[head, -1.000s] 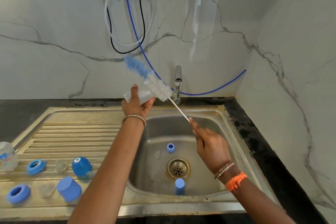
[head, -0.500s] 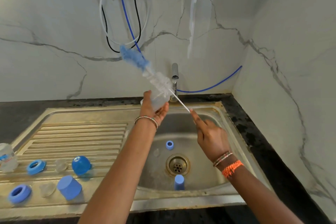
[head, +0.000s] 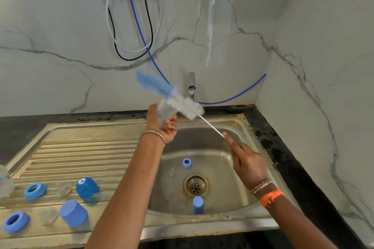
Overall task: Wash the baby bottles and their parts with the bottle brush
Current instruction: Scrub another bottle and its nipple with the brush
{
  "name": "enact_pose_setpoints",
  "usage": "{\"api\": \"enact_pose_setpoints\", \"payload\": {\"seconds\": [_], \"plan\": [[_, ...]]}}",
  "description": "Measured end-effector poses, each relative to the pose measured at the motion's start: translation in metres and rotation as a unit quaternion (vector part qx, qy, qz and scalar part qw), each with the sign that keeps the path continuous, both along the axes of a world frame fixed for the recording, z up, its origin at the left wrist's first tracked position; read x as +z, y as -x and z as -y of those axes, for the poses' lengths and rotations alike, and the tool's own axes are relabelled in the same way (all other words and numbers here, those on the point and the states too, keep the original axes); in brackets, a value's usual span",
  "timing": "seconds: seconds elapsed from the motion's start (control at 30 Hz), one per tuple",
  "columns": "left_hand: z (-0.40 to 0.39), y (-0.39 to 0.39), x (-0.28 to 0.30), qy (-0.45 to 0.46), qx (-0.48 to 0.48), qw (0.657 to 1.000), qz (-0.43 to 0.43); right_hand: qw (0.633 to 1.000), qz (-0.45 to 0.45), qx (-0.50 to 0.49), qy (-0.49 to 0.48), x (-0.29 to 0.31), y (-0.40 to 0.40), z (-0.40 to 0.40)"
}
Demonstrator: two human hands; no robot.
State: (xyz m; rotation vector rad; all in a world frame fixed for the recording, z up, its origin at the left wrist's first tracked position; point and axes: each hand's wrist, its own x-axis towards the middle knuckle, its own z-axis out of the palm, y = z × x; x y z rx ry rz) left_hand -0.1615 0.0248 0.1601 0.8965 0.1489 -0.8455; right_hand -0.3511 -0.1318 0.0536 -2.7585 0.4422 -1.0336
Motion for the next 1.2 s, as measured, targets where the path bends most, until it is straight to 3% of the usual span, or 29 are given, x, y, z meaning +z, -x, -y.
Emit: {"api": "enact_pose_setpoints", "payload": {"seconds": [0.13,0.3,0.43,0.6,0.73,0.87,1.03,1.2], "plan": [[-0.009,-0.015,-0.006,0.036,0.048,0.998,-0.008,0.997,0.013,-0.016,-0.074,-0.020,0.019,0.010],[0.000,-0.013,-0.018,0.061,0.088,0.994,0.007,0.940,0.036,0.009,-0.338,0.015,-0.002,-0.021],[-0.002,-0.015,-0.013,0.035,0.085,0.993,0.072,0.863,0.009,0.087,-0.497,0.044,-0.007,-0.044],[-0.002,-0.009,-0.010,0.035,0.084,0.991,0.093,0.732,-0.011,0.119,-0.671,0.071,-0.016,-0.049],[-0.019,-0.029,-0.004,0.075,0.100,0.989,0.081,0.695,-0.097,0.151,-0.696,0.080,-0.003,-0.045],[-0.005,-0.014,-0.002,0.058,0.037,0.992,0.109,0.686,-0.097,0.160,-0.703,0.089,-0.014,-0.048],[-0.012,-0.035,0.004,0.118,0.125,0.982,0.084,0.678,-0.110,0.185,-0.703,0.094,-0.012,-0.052],[0.002,-0.014,-0.006,0.036,0.022,0.990,0.133,0.658,-0.082,0.167,-0.730,0.102,-0.026,-0.057]]}}
